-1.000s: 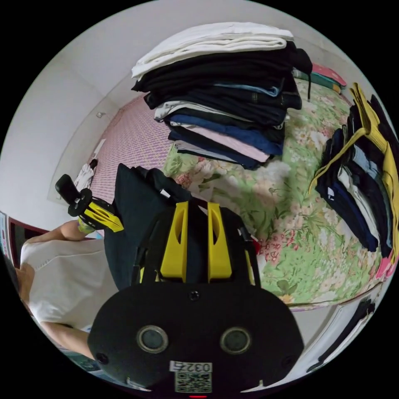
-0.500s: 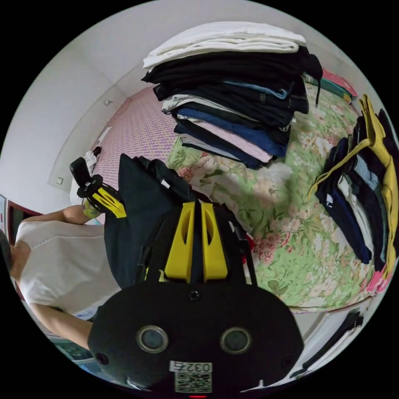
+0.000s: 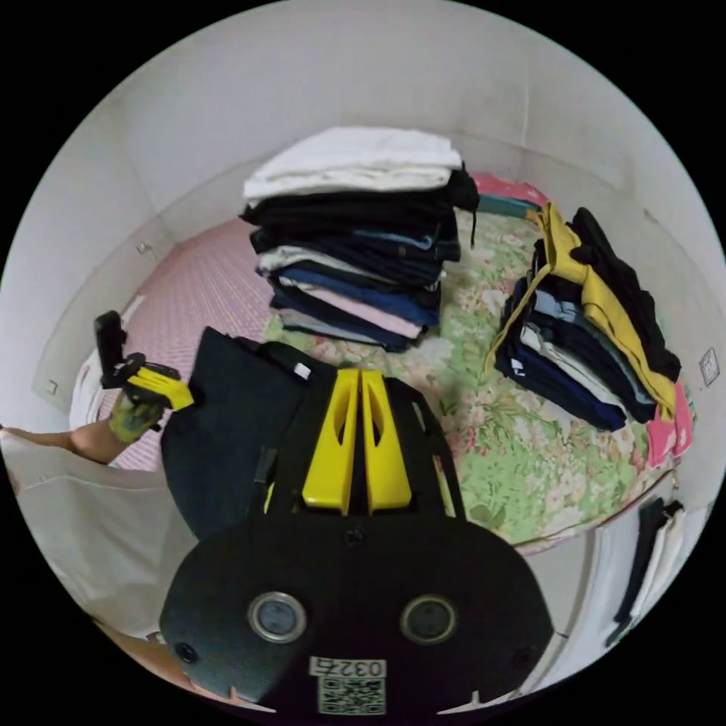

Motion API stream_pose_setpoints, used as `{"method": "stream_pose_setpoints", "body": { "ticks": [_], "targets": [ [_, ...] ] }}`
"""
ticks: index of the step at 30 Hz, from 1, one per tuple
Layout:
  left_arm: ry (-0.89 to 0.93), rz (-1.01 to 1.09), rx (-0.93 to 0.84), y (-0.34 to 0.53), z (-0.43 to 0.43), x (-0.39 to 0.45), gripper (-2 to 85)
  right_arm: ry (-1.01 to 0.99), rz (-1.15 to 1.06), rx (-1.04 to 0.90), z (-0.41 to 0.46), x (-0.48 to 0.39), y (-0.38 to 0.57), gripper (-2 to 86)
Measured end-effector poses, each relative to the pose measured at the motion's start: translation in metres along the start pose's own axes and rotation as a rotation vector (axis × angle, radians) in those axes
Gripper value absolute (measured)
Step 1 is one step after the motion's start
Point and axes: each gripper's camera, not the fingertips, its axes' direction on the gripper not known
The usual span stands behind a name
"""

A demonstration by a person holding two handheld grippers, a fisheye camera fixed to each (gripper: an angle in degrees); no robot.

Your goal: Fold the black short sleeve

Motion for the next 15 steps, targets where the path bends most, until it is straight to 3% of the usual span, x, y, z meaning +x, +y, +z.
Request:
{"method": "stream_pose_setpoints", "body": {
  "ticks": [4, 7, 11, 15],
  "targets": [
    [-0.105, -0.014, 0.025, -0.029, -0.031, 0.002, -0.9, -0.151, 0.023, 0.116, -0.047, -0.005, 0.037, -1.0],
    [-0.321, 0.002, -0.002, -0.040, -0.035, 0.016, -0.9, -0.171, 0.053, 0.072, -0.046, -0.002, 0.045, -1.0],
    [-0.383, 0.001, -0.033, -0.026, -0.030, 0.010, -0.9, -0.047, 0.102, -0.011, -0.027, 0.021, 0.039, -1.0],
    [-0.481, 0.047, -0.033, -0.019, -0.041, 0.023, -0.9, -0.230, 0.196, -0.016, -0.025, 0.069, 0.033, -1.0]
  ]
}}
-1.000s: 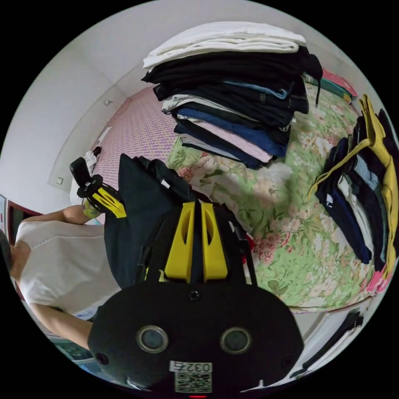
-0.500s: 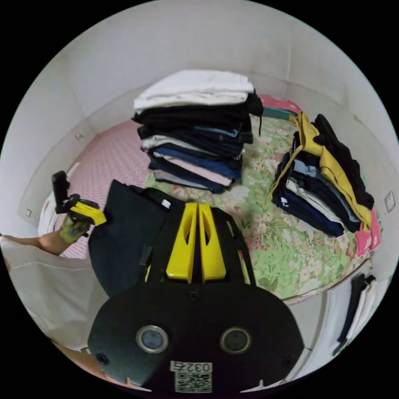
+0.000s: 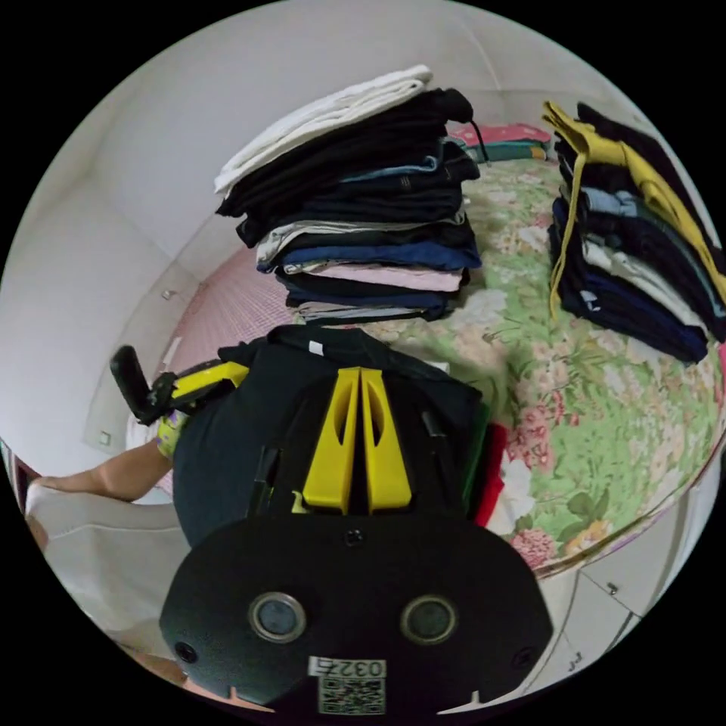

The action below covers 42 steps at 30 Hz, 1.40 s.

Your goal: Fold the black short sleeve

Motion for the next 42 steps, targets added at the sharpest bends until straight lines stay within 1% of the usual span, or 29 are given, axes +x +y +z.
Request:
{"method": "stream_pose_setpoints", "body": {
  "ticks": [2, 4, 6, 8, 9, 11, 13, 15, 16, 18, 19, 20, 22, 25, 27, 30, 32, 33, 35, 37, 39, 41, 42],
  "targets": [
    [-0.032, 0.023, 0.001, -0.005, -0.018, 0.008, -0.9, -0.068, 0.030, -0.019, -0.023, 0.012, -0.010, -1.0],
    [-0.030, 0.055, -0.025, -0.016, -0.034, 0.013, -0.9, -0.077, 0.024, -0.007, -0.052, 0.010, -0.011, -1.0],
    [0.004, 0.068, -0.038, -0.029, -0.059, 0.014, -0.9, -0.051, -0.001, 0.097, -0.100, -0.005, -0.003, -1.0],
    [0.044, 0.062, 0.027, -0.037, -0.105, 0.014, -0.9, -0.004, -0.067, 0.272, -0.170, -0.039, 0.020, -1.0],
    [0.050, 0.060, 0.060, -0.037, -0.119, 0.015, -0.9, 0.021, -0.088, 0.305, -0.186, -0.049, 0.027, -1.0],
    [0.129, 0.079, 0.151, -0.032, -0.169, 0.028, -0.9, 0.150, -0.160, 0.413, -0.237, -0.090, 0.057, -1.0],
    [0.177, 0.108, 0.146, -0.023, -0.192, 0.045, -0.9, 0.228, -0.170, 0.489, -0.265, -0.112, 0.079, -1.0],
    [0.208, 0.126, 0.133, -0.009, -0.207, 0.065, -0.9, 0.225, -0.148, 0.527, -0.287, -0.124, 0.099, -0.9],
    [0.209, 0.118, 0.138, 0.002, -0.215, 0.075, -0.9, 0.190, -0.147, 0.541, -0.297, -0.129, 0.109, -0.8],
    [0.149, 0.083, 0.168, 0.019, -0.224, 0.088, -0.9, 0.170, -0.189, 0.531, -0.301, -0.139, 0.114, -0.6],
    [0.083, 0.081, 0.187, 0.029, -0.228, 0.099, -0.9, 0.196, -0.191, 0.491, -0.298, -0.145, 0.108, -0.4],
    [0.032, 0.103, 0.164, 0.035, -0.225, 0.110, -0.9, 0.209, -0.179, 0.454, -0.295, -0.148, 0.096, -0.3],
    [-0.019, 0.149, 0.096, 0.041, -0.212, 0.124, -0.9, 0.205, -0.173, 0.428, -0.294, -0.149, 0.077, -0.6],
    [-0.087, 0.225, 0.155, 0.059, -0.215, 0.135, -0.9, 0.294, -0.207, 0.411, -0.298, -0.153, 0.045, -0.9],
    [-0.110, 0.225, 0.171, 0.063, -0.221, 0.137, -0.9, 0.317, -0.234, 0.414, -0.308, -0.157, 0.026, -0.9],
    [-0.048, 0.167, 0.168, 0.057, -0.237, 0.128, -0.9, 0.264, -0.203, 0.419, -0.343, -0.155, -0.013, -1.0],
    [0.061, 0.080, 0.130, 0.045, -0.261, 0.112, -0.9, 0.167, -0.164, 0.420, -0.386, -0.153, -0.045, -1.0],
    [0.081, 0.057, 0.133, 0.045, -0.270, 0.108, -0.9, 0.155, -0.165, 0.442, -0.399, -0.155, -0.051, -1.0],
    [0.103, 0.018, 0.201, 0.060, -0.314, 0.101, -0.9, 0.195, -0.192, 0.541, -0.453, -0.179, -0.067, -1.0],
    [0.109, 0.024, 0.178, 0.081, -0.337, 0.101, -0.9, 0.229, -0.203, 0.539, -0.479, -0.198, -0.081, -1.0],
    [0.126, 0.003, 0.127, 0.116, -0.352, 0.098, -0.9, 0.213, -0.235, 0.473, -0.488, -0.219, -0.098, -1.0],
    [0.155, -0.107, 0.036, 0.189, -0.366, 0.092, -0.9, 0.150, -0.259, 0.325, -0.473, -0.249, -0.121, -1.0],
    [0.168, -0.149, 0.016, 0.212, -0.371, 0.090, -0.9, 0.114, -0.262, 0.278, -0.465, -0.256, -0.127, -1.0]
  ]
}}
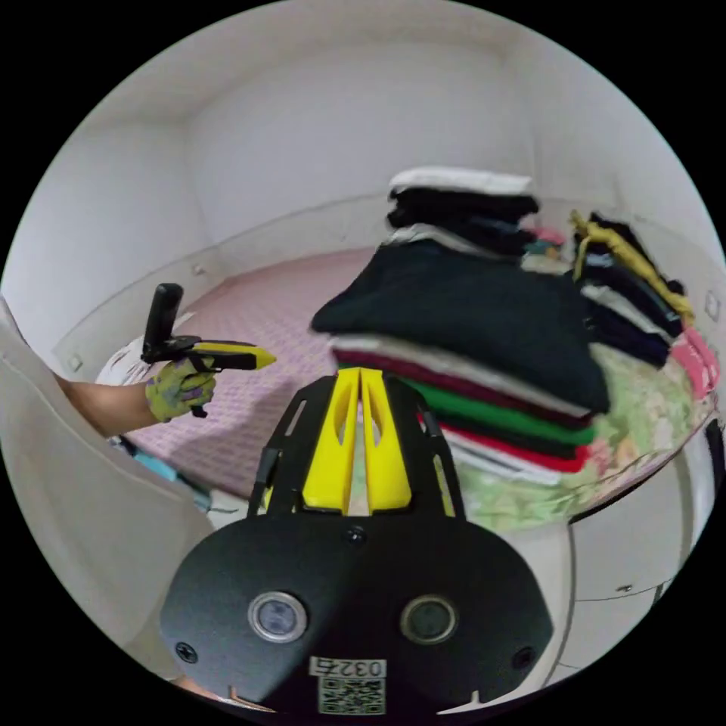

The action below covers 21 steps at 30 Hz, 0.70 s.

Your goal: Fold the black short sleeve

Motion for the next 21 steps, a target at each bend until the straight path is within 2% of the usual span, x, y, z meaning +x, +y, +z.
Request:
{"method": "stream_pose_setpoints", "body": {
  "ticks": [2, 3, 5, 6, 8, 9, 11, 12, 14, 16, 18, 20, 21],
  "targets": [
    [0.036, -0.192, -0.044, 0.104, -0.029, -0.010, -0.9, -0.197, -0.011, -0.178, 0.040, -0.043, -0.020, -1.0],
    [0.031, -0.241, -0.055, 0.133, -0.038, -0.010, -0.9, -0.234, -0.026, -0.221, 0.049, -0.058, -0.026, -1.0],
    [0.005, -0.424, -0.133, 0.259, -0.076, 0.002, -0.9, -0.362, -0.110, -0.397, 0.085, -0.131, -0.051, -1.0],
    [-0.004, -0.477, -0.150, 0.293, -0.087, 0.008, -0.9, -0.399, -0.128, -0.442, 0.093, -0.150, -0.059, -1.0],
    [-0.032, -0.674, -0.167, 0.434, -0.141, 0.039, -0.9, -0.581, -0.204, -0.571, 0.116, -0.229, -0.092, -1.0],
    [-0.040, -0.723, -0.167, 0.470, -0.156, 0.049, -0.9, -0.619, -0.229, -0.599, 0.120, -0.248, -0.101, -1.0],
    [-0.094, -0.960, -0.185, 0.617, -0.213, 0.097, -0.9, -0.736, -0.362, -0.708, 0.129, -0.325, -0.138, -1.0],
    [-0.105, -1.020, -0.180, 0.653, -0.227, 0.112, -0.9, -0.755, -0.400, -0.729, 0.129, -0.343, -0.147, -1.0],
    [-0.144, -1.274, -0.130, 0.793, -0.283, 0.181, -0.9, -0.804, -0.539, -0.787, 0.127, -0.406, -0.184, -1.0],
    [-0.182, -1.477, -0.077, 0.888, -0.317, 0.245, -0.9, -0.838, -0.605, -0.837, 0.128, -0.447, -0.210, -1.0],
    [-0.224, -1.668, 0.052, 0.972, -0.344, 0.324, -0.9, -0.889, -0.621, -0.890, 0.132, -0.483, -0.237, -1.0],
    [-0.229, -1.914, 0.304, 1.064, -0.354, 0.440, -0.9, -0.957, -0.631, -0.949, 0.133, -0.526, -0.273, -1.0],
    [-0.222, -1.972, 0.376, 1.083, -0.351, 0.469, -0.9, -0.966, -0.647, -0.959, 0.132, -0.538, -0.282, -1.0]
  ]
}}
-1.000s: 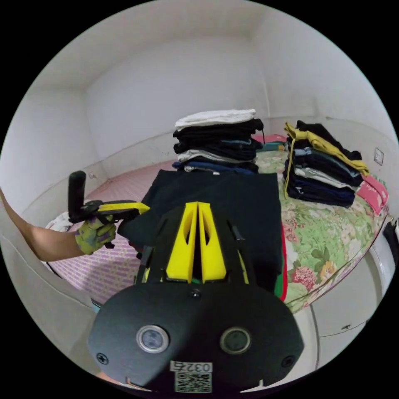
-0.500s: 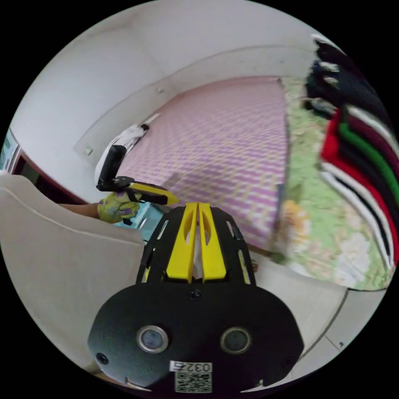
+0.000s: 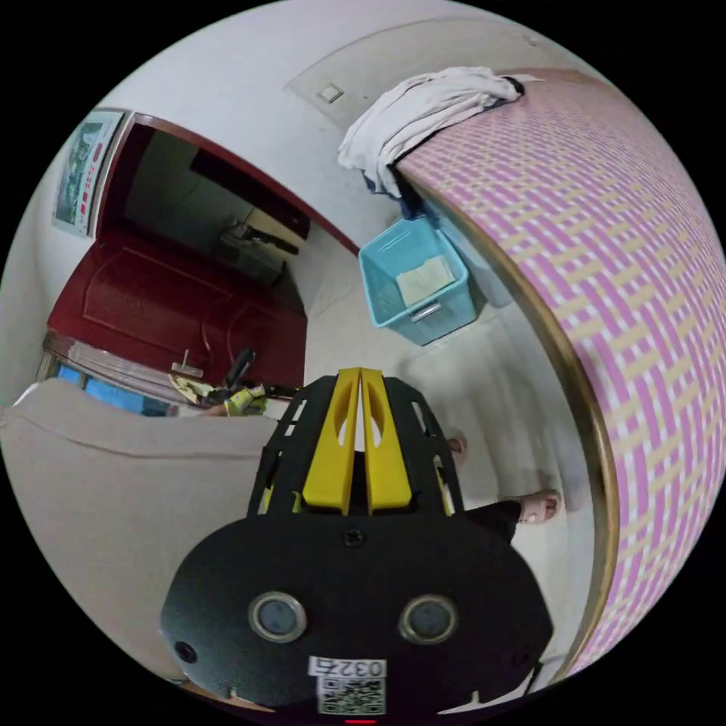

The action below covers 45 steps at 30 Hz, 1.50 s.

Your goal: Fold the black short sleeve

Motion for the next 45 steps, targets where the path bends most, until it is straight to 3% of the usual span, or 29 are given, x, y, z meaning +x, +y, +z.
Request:
{"method": "stream_pose_setpoints", "body": {
  "ticks": [2, 5, 11, 16, 23, 28, 32, 42, 45],
  "targets": [
    [0.177, -0.237, 0.107, 0.078, -0.012, -0.099, -0.9, 0.008, -0.067, -0.060, -0.018, -0.026, -0.048, -1.0],
    [0.340, -0.487, 0.157, 0.172, 0.011, -0.182, -0.9, 0.000, -0.151, -0.118, -0.048, -0.057, -0.098, -1.0],
    [0.520, -0.750, 0.160, 0.292, 0.070, -0.223, -0.9, -0.012, -0.197, -0.187, -0.122, -0.062, -0.179, -1.0],
    [0.548, -0.735, 0.129, 0.297, 0.064, -0.201, -0.9, -0.079, -0.142, -0.165, -0.189, -0.023, -0.255, -1.0],
    [0.425, -0.637, 0.141, 0.232, -0.030, -0.144, -0.9, -0.146, -0.124, -0.067, -0.294, 0.039, -0.384, -1.0],
    [0.475, -0.503, 0.228, 0.178, -0.075, -0.080, -0.9, -0.361, -0.063, -0.067, -0.333, 0.091, -0.460, -1.0],
    [0.470, -0.401, 0.171, 0.158, -0.078, -0.034, -0.9, -0.381, -0.055, -0.087, -0.351, 0.106, -0.516, -1.0],
    [0.440, -0.462, 0.114, 0.169, -0.071, -0.067, -0.9, -0.417, -0.182, -0.078, -0.409, 0.068, -0.567, -1.0],
    [0.211, -0.438, 0.078, 0.137, -0.082, -0.079, -0.9, -0.384, -0.200, -0.084, -0.431, 0.054, -0.563, -1.0]
  ]
}}
